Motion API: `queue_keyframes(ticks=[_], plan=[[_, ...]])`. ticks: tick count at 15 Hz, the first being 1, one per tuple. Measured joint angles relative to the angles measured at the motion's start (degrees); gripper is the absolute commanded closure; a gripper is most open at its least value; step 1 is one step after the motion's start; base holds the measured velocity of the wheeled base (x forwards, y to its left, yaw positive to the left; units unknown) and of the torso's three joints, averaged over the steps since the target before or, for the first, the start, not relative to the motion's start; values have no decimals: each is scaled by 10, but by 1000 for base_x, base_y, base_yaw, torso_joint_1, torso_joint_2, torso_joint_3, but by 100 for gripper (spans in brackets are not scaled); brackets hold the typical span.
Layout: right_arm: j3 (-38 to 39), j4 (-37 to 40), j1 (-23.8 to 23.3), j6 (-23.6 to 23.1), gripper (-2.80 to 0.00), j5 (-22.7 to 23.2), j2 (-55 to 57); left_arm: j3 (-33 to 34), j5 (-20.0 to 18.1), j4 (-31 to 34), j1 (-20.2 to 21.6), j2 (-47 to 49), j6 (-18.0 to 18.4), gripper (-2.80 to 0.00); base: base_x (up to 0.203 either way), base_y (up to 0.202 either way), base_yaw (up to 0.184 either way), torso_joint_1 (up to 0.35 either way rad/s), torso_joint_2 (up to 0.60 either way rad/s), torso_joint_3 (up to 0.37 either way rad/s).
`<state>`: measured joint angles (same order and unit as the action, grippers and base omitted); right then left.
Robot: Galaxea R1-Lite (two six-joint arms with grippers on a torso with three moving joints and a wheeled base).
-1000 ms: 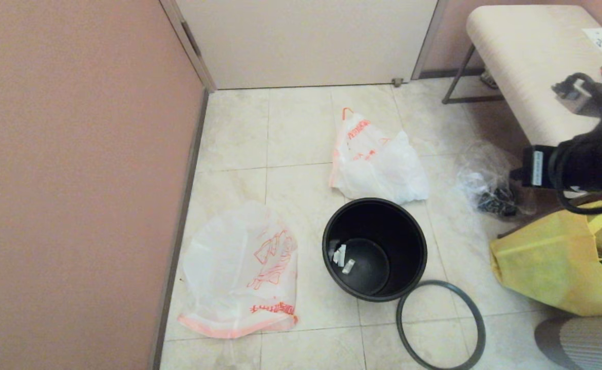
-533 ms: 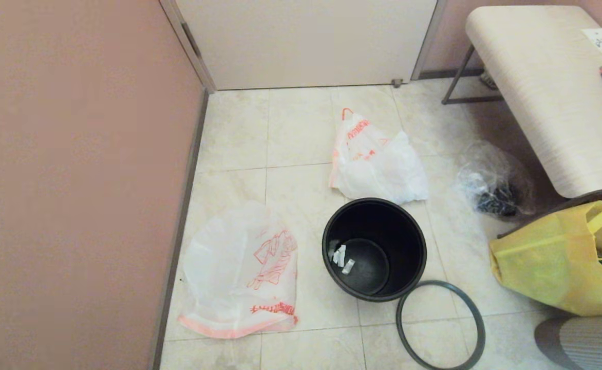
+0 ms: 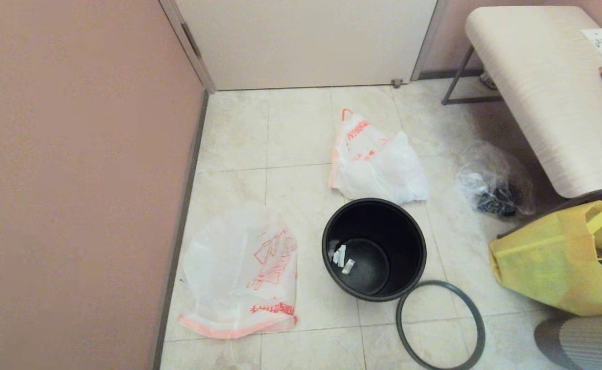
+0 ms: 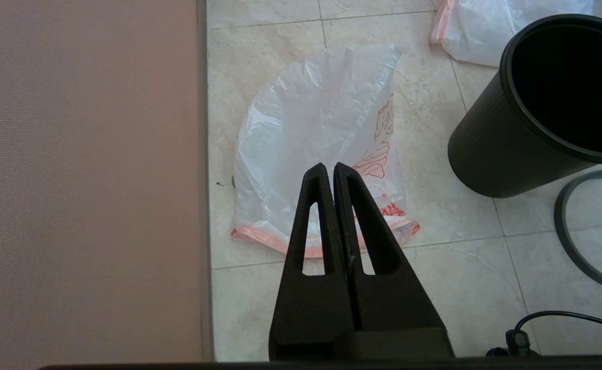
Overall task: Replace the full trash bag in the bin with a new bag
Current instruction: Pick up a new trash bag
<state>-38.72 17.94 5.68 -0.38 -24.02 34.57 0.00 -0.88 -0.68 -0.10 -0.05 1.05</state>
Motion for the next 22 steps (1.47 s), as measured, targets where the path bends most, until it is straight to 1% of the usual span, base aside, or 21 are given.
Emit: queue_keyframes(ticks=[4, 6, 7, 8, 9, 11, 13, 14, 15, 17, 18, 19, 20, 21, 22], plan=[[31, 21, -7, 21, 0, 63, -124, 0, 0, 0, 0, 0, 0, 0, 0, 0, 0, 0, 0, 0], [53, 35, -20, 59, 0, 91, -166, 0, 0, 0, 0, 0, 0, 0, 0, 0, 0, 0, 0, 0], [70, 41, -28, 74, 0, 121, -184, 0, 0, 0, 0, 0, 0, 0, 0, 0, 0, 0, 0, 0], [91, 45, -36, 80, 0, 152, -204, 0, 0, 0, 0, 0, 0, 0, 0, 0, 0, 0, 0, 0], [116, 47, -43, 79, 0, 175, -222, 0, 0, 0, 0, 0, 0, 0, 0, 0, 0, 0, 0, 0], [171, 46, -51, 72, 0, 203, -261, 0, 0, 0, 0, 0, 0, 0, 0, 0, 0, 0, 0, 0], [228, 35, -53, 53, 0, 234, -305, 0, 0, 0, 0, 0, 0, 0, 0, 0, 0, 0, 0, 0], [258, 17, -54, 47, 0, 244, -320, 0, 0, 0, 0, 0, 0, 0, 0, 0, 0, 0, 0, 0], [289, -20, -54, 43, 0, 248, -329, 0, 0, 0, 0, 0, 0, 0, 0, 0, 0, 0, 0, 0], [350, -134, -55, 33, 0, 251, -340, 0, 0, 0, 0, 0, 0, 0, 0, 0, 0, 0, 0, 0], [367, -181, -55, 34, 0, 252, -344, 0, 0, 0, 0, 0, 0, 0, 0, 0, 0, 0, 0, 0], [375, -198, -55, 43, 0, 250, -345, 0, 0, 0, 0, 0, 0, 0, 0, 0, 0, 0, 0, 0], [379, -194, -55, 50, 0, 242, -346, 0, 0, 0, 0, 0, 0, 0, 0, 0, 0, 0, 0, 0], [380, -192, -55, 46, 0, 231, -347, 0, 0, 0, 0, 0, 0, 0, 0, 0, 0, 0, 0, 0], [381, -191, -55, 34, 0, 230, -347, 0, 0, 0, 0, 0, 0, 0, 0, 0, 0, 0, 0, 0]])
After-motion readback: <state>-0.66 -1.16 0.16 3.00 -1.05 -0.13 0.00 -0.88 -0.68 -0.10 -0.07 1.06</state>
